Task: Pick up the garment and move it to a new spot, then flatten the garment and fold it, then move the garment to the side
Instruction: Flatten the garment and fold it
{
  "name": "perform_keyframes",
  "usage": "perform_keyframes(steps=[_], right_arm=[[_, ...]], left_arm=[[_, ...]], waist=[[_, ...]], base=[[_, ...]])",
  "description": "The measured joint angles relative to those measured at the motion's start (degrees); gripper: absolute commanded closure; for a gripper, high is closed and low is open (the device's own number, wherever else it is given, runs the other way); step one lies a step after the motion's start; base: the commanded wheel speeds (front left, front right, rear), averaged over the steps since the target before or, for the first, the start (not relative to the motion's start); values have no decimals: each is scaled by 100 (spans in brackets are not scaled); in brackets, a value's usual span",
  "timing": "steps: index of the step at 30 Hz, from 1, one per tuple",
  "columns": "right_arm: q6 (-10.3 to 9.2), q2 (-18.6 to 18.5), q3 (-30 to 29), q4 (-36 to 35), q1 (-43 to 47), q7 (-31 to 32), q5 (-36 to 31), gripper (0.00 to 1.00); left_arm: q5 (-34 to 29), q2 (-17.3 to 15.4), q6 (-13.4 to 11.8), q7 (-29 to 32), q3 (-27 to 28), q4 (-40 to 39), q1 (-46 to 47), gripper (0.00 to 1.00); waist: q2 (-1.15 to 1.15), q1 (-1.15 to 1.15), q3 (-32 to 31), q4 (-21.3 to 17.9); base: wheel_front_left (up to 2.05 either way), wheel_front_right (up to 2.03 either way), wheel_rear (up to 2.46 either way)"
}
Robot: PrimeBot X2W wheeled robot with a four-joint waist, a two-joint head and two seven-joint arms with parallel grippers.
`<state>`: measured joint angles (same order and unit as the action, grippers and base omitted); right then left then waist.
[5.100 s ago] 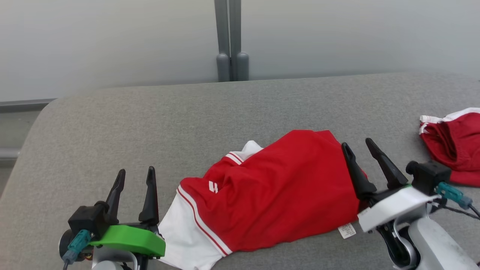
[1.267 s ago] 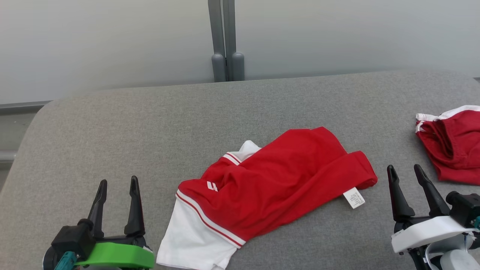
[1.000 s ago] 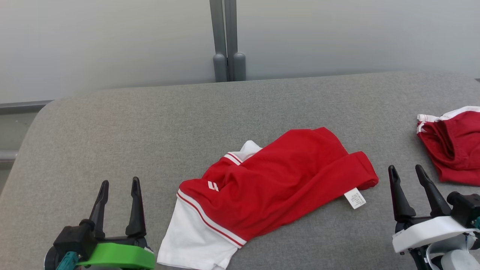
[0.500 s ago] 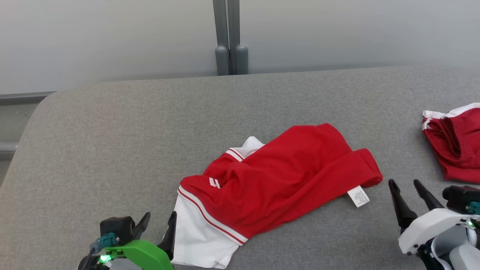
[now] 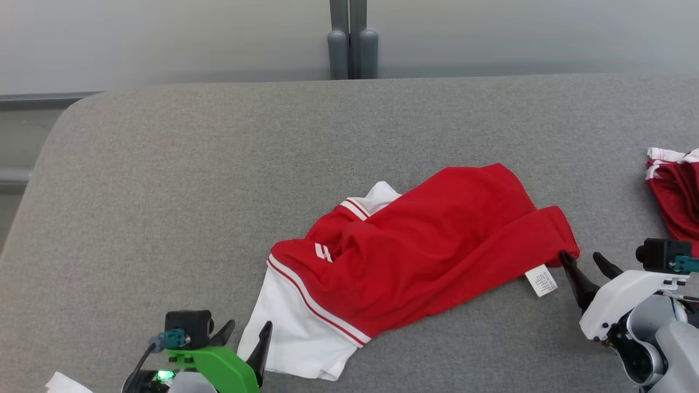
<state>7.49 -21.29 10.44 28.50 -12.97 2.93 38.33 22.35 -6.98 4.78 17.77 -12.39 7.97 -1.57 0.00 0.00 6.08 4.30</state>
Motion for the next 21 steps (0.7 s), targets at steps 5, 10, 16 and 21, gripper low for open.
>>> perform_keyframes(steps=[5, 10, 16, 21], right_arm=[[0, -77, 292, 232, -185, -65, 224, 0], [0, -140, 530, 408, -354, -210, 385, 0], [0, -213, 833, 537, -498, -335, 579, 53], [0, -264, 1033, 641, -527, -433, 727, 69]], left_arm=[[30, -30, 26, 145, -103, 12, 26, 0], [137, -53, 53, 344, -198, 45, 77, 0], [181, -80, -13, 476, -180, 226, 102, 0], [197, -107, -70, 538, -180, 327, 103, 0]], waist=[[0, 0, 125, 75], [0, 0, 229, 111], [0, 0, 281, 87], [0, 0, 260, 52]], base=[[0, 0, 0], [0, 0, 0], [0, 0, 0], [0, 0, 0]])
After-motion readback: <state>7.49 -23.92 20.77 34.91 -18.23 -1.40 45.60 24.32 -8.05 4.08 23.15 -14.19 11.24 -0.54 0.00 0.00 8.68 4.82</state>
